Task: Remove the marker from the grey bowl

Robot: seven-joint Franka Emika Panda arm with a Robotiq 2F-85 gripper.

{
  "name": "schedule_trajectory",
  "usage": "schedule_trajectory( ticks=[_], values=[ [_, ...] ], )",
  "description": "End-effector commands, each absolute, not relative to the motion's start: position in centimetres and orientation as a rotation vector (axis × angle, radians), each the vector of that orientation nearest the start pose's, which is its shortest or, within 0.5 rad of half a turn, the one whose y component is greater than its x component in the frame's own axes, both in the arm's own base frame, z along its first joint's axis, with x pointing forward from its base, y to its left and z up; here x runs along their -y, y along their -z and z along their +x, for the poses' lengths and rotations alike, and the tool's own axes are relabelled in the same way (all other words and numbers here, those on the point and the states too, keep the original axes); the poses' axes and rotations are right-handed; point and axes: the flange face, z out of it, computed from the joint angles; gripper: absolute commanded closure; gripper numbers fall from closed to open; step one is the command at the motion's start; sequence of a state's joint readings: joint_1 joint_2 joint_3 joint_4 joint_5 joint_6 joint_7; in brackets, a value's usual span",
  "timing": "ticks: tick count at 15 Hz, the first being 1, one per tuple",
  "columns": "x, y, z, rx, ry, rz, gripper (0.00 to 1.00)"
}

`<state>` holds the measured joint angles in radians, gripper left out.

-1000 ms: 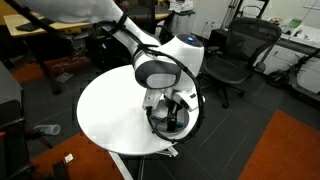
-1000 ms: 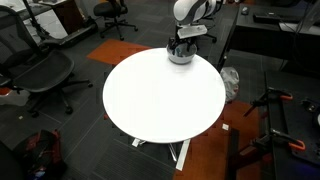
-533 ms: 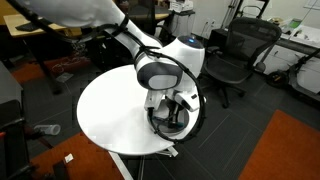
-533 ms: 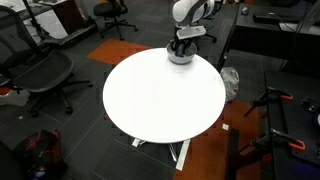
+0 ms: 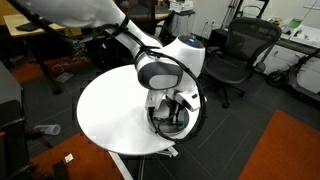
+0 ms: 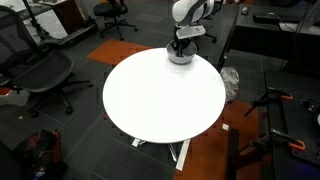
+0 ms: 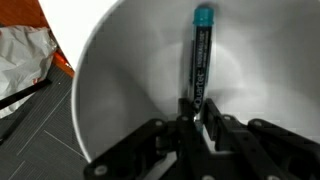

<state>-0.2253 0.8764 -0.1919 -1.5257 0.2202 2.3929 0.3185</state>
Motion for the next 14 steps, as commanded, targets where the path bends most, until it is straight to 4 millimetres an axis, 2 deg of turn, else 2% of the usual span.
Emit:
schedule_trajectory(
  ticks=[1, 7, 11, 14],
  values=[
    [25.9, -16.8, 65.6, -1.256, 0.055, -2.886, 0.95],
    [24.0, -24.0, 65.1, -1.186, 0.139, -2.91, 0.95],
    [21.9, -28.7, 63.2, -1.083, 0.156, -2.956, 0.95],
    [19.2, -31.1, 61.4, -0.939, 0.111, -3.002, 0.95]
  ],
)
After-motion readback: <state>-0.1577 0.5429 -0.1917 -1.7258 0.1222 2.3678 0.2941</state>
